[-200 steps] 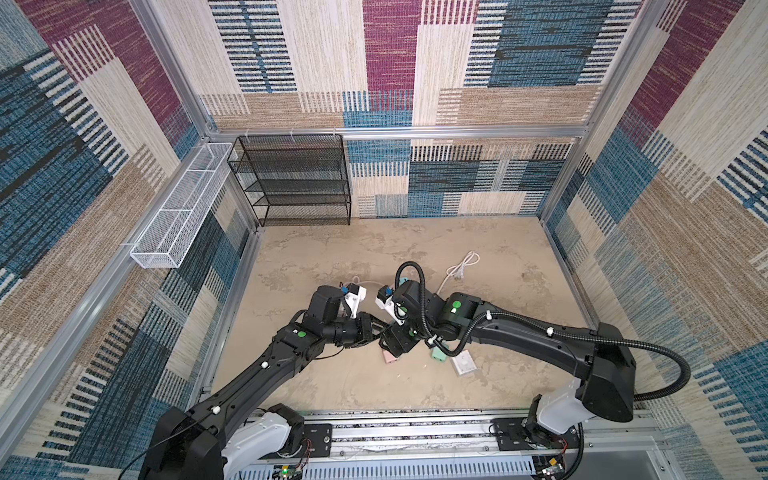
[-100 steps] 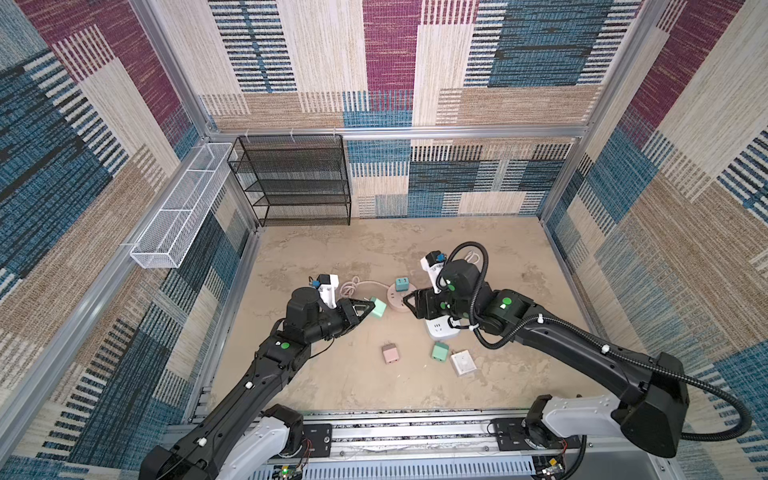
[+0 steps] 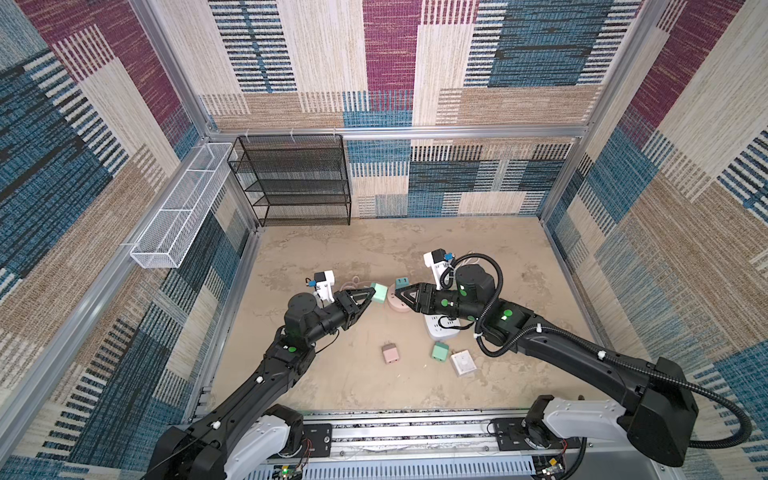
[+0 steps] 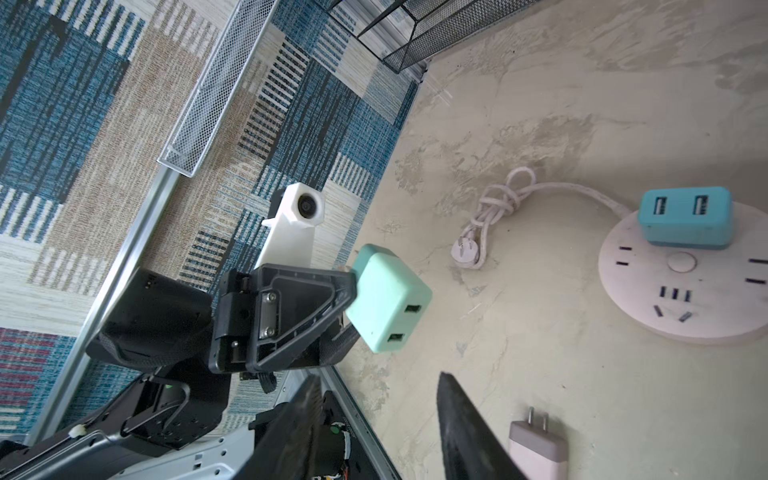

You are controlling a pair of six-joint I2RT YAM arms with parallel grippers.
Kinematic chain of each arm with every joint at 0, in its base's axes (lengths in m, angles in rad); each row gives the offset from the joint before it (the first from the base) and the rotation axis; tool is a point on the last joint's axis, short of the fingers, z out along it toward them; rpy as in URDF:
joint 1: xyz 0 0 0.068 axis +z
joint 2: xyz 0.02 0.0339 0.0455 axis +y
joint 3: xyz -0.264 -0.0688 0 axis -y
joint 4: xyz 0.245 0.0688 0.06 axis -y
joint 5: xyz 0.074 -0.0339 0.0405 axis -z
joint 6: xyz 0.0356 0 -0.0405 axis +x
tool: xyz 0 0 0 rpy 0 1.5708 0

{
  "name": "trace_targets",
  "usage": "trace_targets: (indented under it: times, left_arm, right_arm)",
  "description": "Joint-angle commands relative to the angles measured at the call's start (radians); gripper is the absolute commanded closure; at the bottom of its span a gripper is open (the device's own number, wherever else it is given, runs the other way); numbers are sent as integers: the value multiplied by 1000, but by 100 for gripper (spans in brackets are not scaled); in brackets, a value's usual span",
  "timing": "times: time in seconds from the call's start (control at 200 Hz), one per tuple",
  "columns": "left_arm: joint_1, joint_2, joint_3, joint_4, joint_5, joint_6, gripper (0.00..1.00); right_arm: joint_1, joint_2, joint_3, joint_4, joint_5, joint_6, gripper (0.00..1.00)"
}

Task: Insert the plug

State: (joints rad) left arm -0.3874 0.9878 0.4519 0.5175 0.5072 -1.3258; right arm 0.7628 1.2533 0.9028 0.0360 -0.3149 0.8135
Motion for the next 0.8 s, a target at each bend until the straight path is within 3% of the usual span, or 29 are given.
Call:
trace_targets:
  times: [0.0,0.411,0.791]
  left_arm:
    - [-8,10,-4,181,-2,-59,100]
    - [-63,67,5,301,-15,-64,100]
    - [-84,84,5,349,-29,-73,100]
  right_arm:
    - [-11,10,-14,112,-38,93,53]
    - [-48,47,-102,386,-171,263,56]
    - [-48,78,-85,449,-208,297,57]
